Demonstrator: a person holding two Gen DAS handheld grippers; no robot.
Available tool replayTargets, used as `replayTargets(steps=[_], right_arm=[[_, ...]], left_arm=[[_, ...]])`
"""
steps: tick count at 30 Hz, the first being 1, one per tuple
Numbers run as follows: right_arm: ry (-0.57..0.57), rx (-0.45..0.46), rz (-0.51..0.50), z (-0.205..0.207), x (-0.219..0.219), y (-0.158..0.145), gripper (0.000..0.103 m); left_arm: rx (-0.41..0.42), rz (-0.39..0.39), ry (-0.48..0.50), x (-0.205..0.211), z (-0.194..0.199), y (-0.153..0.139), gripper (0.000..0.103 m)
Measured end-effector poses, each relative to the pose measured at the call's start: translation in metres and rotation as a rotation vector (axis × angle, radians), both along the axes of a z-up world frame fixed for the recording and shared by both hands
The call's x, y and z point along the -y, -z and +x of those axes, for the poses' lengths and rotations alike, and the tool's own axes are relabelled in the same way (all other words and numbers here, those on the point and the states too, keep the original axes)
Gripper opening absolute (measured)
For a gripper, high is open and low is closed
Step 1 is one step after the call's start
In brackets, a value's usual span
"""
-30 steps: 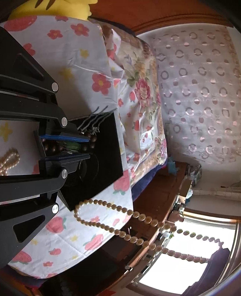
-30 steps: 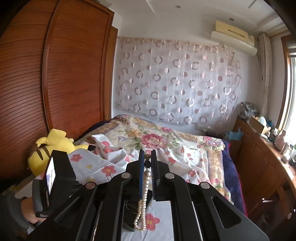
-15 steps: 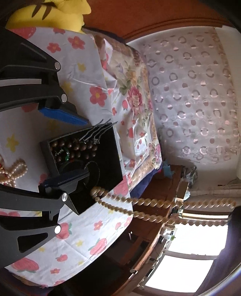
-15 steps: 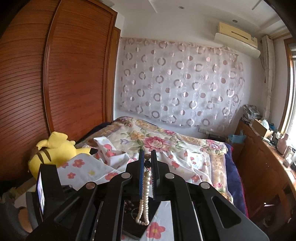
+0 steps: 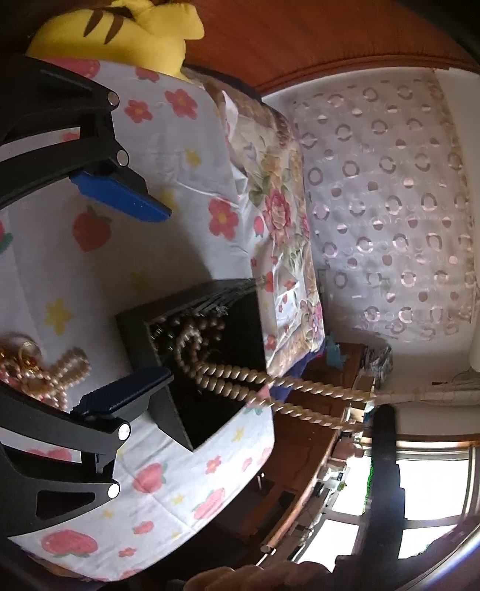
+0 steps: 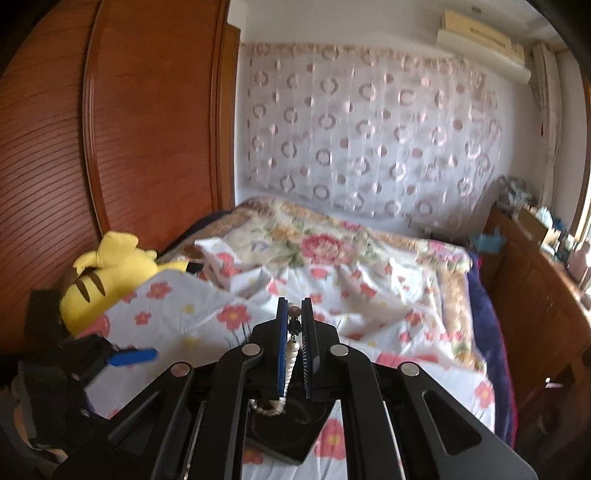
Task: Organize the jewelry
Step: 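Lower the green pendant into the black box with the left tool while the right lowers the pearls in, then grasp the small gold charm on the sheet with the right tool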
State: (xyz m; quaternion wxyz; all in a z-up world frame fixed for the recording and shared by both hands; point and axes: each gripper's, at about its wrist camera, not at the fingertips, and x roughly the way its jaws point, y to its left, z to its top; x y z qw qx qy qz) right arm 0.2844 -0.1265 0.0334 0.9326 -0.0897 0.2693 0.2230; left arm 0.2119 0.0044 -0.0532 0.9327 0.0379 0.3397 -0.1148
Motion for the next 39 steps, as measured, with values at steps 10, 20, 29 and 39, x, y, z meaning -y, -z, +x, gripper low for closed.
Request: replayTargets(steps=[10,20,29,39], right_arm=[[-0.007,-0.097,-0.041,0.001,-0.004,0.052,0.009],[-0.003,-0.079,-0.063,-0.025,0.018,0.054,0.035],[-0.065,-0.108,-0.094,-0.100,0.052,0.076,0.034],[-0.126,-0.246,-0.085,-0.139,0.051,0.128,0.035]], left_arm=[[-0.036,-0.007,-0.005,-0.012,-0.023,0.017,0.086],[-0.041,0.008,0.025,-0.008,-0.053,0.023,0.089],[-0.060,0.008,0.073,-0.004,-0.088,0.030,0.091],[-0.087,0.006,0.083,0.000,-0.116,0.036,0.091]])
